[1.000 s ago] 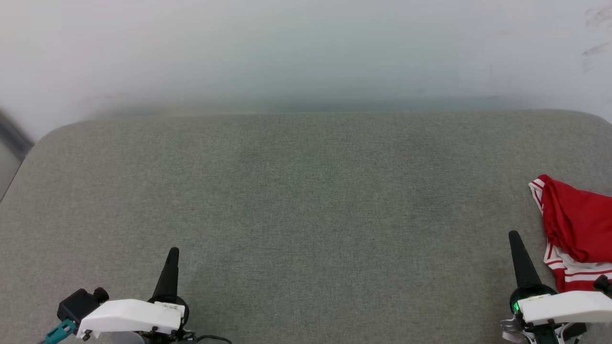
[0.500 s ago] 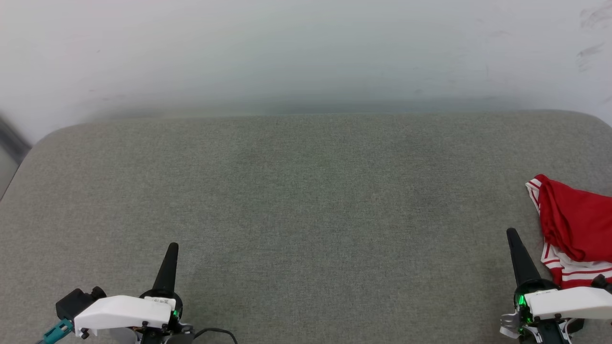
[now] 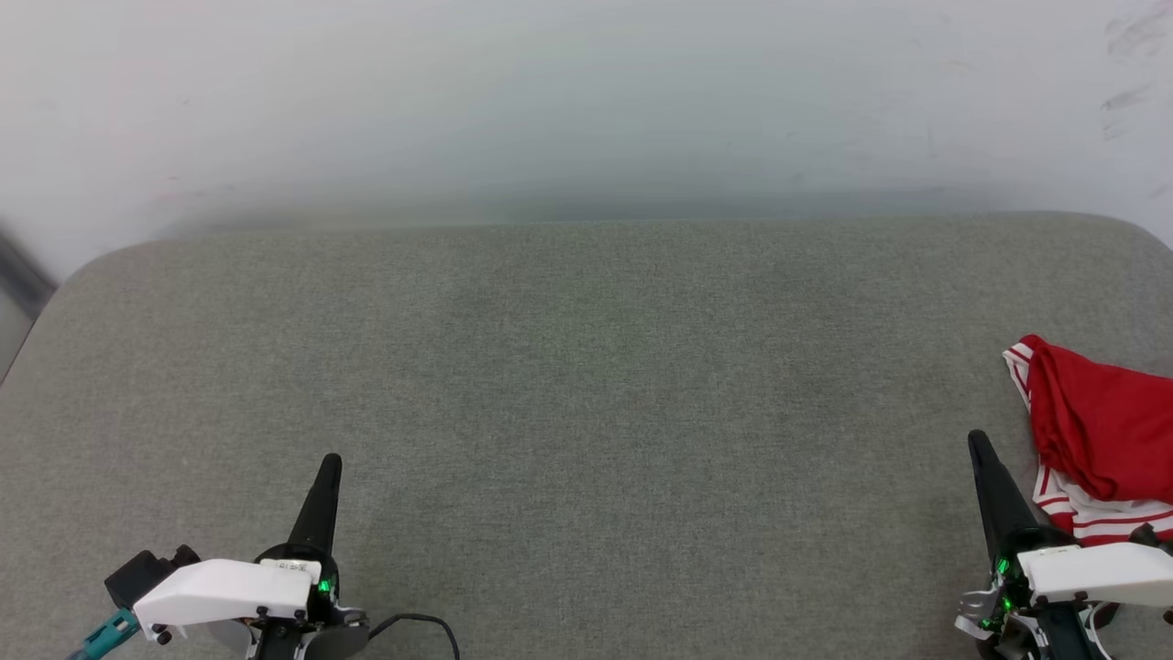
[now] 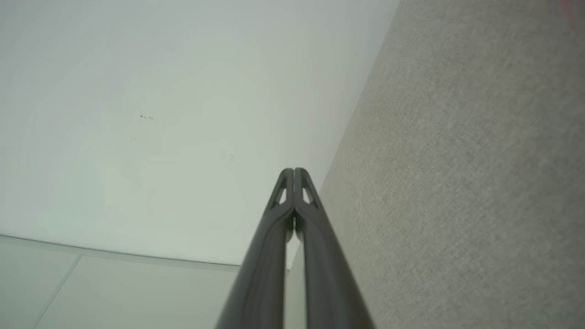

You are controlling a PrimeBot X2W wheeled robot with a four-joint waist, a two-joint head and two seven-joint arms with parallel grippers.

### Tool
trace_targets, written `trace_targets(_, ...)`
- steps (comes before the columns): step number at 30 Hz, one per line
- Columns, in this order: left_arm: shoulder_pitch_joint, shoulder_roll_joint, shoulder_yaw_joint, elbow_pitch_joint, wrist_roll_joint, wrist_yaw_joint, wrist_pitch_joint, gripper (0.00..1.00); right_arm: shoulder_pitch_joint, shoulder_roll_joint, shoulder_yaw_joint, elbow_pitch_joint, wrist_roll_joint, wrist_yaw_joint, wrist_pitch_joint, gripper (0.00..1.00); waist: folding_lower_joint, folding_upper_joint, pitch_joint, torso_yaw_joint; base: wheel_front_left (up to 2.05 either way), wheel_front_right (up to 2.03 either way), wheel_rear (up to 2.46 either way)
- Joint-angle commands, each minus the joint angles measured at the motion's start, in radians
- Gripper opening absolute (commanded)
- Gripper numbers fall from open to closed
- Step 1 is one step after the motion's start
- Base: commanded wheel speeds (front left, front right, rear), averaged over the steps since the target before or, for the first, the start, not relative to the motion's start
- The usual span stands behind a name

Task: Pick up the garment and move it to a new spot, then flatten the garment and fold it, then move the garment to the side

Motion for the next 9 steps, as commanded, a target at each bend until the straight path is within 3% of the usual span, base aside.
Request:
trace_targets(1, -0.018, 0.005, 0.006, -0.001, -0.018, -0.005, 0.005, 0.0, -0.021, -0.004, -0.002, 0.0, 0.02, 0.0, 0.007, 0.0, 0.0, 0.0, 0.0, 0.0, 0.0, 0.0, 0.0)
trace_targets(9, -0.029, 0.004, 0.012, 0.006, -0.081, -0.011, 0.021, 0.0, -0.027, -0.003, -0.005, 0.01, 0.084, 0.0, 0.024, 0.0, 0.0, 0.0, -0.003, -0.004, 0.0, 0.0, 0.0)
